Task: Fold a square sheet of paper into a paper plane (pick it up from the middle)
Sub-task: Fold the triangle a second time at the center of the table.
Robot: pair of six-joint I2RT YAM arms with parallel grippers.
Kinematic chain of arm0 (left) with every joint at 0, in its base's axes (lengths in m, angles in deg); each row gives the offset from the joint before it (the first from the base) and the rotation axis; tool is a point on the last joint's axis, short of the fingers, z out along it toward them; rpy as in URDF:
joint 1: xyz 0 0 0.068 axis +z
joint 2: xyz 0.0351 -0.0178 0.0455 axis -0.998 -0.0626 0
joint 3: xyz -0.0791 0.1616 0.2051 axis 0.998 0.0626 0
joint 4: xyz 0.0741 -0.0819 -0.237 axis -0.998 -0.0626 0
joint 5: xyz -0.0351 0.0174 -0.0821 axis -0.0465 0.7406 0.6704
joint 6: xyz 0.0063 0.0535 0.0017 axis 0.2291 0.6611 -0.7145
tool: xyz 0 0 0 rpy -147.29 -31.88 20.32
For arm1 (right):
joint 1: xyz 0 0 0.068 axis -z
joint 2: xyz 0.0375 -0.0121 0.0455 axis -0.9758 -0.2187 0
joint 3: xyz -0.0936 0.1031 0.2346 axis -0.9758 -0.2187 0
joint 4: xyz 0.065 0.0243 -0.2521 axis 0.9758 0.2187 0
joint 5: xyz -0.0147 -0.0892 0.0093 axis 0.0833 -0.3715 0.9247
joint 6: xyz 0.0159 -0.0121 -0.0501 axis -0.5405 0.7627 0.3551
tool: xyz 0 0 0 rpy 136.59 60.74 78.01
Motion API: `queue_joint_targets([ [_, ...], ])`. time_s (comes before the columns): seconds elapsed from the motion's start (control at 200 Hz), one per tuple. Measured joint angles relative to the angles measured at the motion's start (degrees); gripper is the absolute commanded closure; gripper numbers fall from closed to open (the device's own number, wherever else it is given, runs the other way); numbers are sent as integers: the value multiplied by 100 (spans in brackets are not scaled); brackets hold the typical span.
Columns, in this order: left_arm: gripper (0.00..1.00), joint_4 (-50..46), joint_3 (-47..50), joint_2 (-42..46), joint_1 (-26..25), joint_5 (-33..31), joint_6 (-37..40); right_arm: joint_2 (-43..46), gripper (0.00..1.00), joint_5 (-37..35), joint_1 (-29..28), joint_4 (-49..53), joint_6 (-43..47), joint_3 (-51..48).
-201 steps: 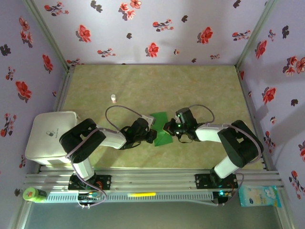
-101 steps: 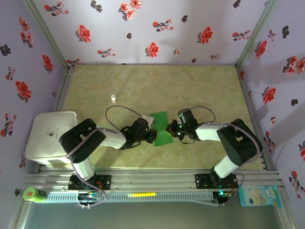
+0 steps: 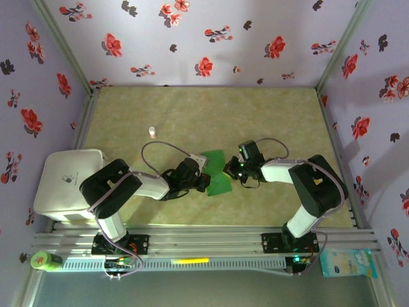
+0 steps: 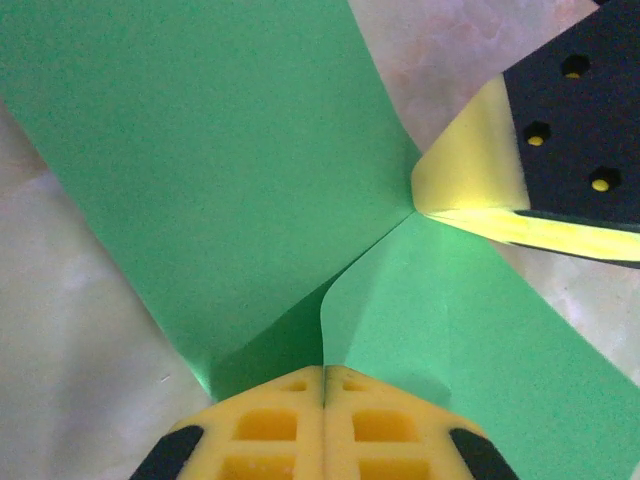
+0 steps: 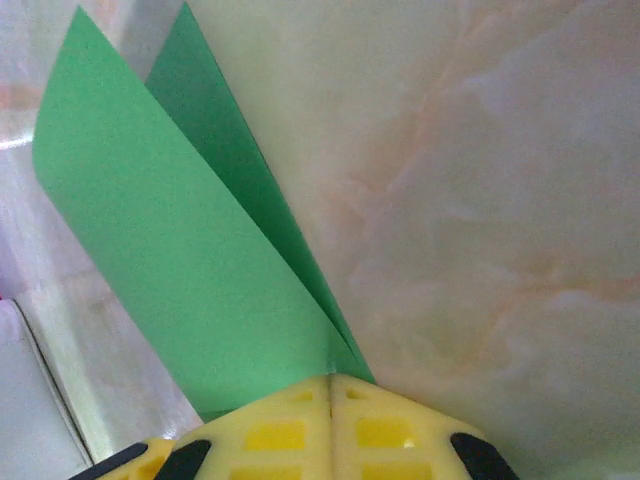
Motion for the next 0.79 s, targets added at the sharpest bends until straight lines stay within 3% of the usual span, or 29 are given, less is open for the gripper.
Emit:
queue_joint_targets([
  [0.47,95,-2,0,0,0,0,0,323,95,-192,332,4,-114,-90],
  [0.605,95,-2,0,0,0,0,0,555,95,-326,70,680,315,367],
  [0.795,95,-2,0,2,0,0,0,566,96,-155,-264,780,442,472],
])
